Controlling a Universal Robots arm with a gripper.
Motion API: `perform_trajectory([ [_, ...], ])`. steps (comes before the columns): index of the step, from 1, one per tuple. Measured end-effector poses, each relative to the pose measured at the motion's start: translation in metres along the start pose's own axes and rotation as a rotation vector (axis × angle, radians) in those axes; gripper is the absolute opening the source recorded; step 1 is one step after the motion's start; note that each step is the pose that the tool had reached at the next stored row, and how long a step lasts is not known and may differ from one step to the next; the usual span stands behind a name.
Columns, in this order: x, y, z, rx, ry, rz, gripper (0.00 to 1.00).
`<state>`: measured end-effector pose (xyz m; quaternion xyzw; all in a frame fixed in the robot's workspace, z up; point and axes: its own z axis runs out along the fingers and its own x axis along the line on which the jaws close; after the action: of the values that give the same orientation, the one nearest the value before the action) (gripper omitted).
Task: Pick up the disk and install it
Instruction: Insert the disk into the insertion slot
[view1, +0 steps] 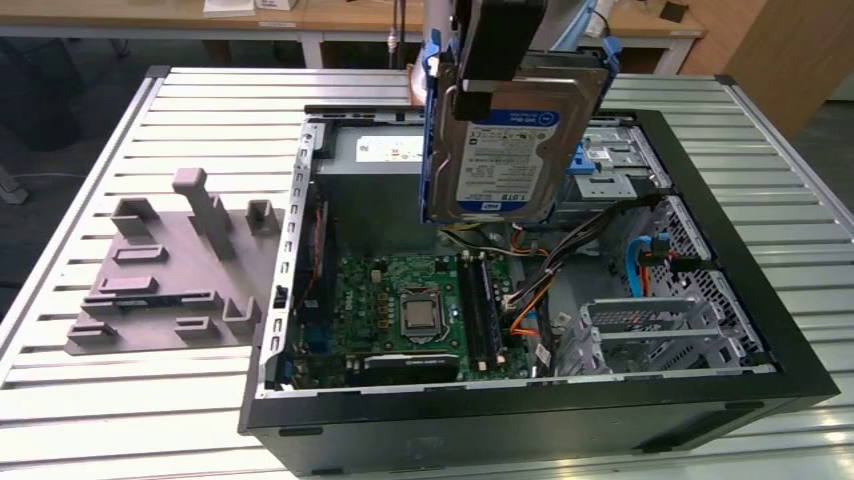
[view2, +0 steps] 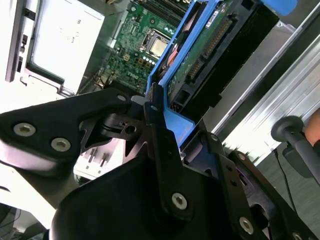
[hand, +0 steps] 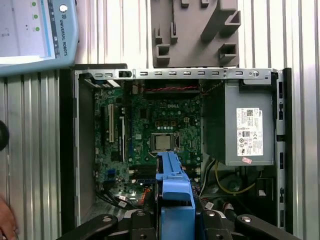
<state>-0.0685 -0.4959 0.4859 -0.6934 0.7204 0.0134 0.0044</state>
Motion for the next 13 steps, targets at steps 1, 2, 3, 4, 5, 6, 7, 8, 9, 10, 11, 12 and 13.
perform_trajectory([
  [1, 0.0003, 0.0001, 0.0004, 0.0000, 0.0000, 0.000, 0.36],
  [2, 0.0003, 0.0001, 0.0004, -0.0001, 0.0002, 0.000, 0.36],
  [3, 0.0003, 0.0001, 0.0003, -0.0001, 0.0004, 0.000, 0.36],
  [4, 0.0003, 0.0000, 0.0004, -0.0001, 0.0004, 0.000, 0.36],
  [5, 0.0004, 0.0000, 0.0004, -0.0001, 0.0003, 0.000, 0.36],
  [6, 0.0009, 0.0000, 0.0005, -0.0001, 0.0001, 0.000, 0.36],
  [7, 0.0015, -0.0001, 0.0006, 0.0000, 0.0001, 0.000, 0.36],
  [8, 0.0028, -0.0001, 0.0006, -0.0001, 0.0003, 0.000, 0.36],
  [9, 0.0054, -0.0002, 0.0006, -0.0001, 0.0003, 0.000, 0.36],
  [10, 0.0083, -0.0003, 0.0007, 0.0000, 0.0001, 0.000, 0.36],
  [11, 0.0108, -0.0004, 0.0008, 0.0000, 0.0000, 0.000, 0.36],
  [12, 0.0136, -0.0005, 0.0008, -0.0001, 0.0003, 0.000, 0.36],
  [13, 0.0164, -0.0006, 0.0009, -0.0001, 0.0003, 0.000, 0.36],
])
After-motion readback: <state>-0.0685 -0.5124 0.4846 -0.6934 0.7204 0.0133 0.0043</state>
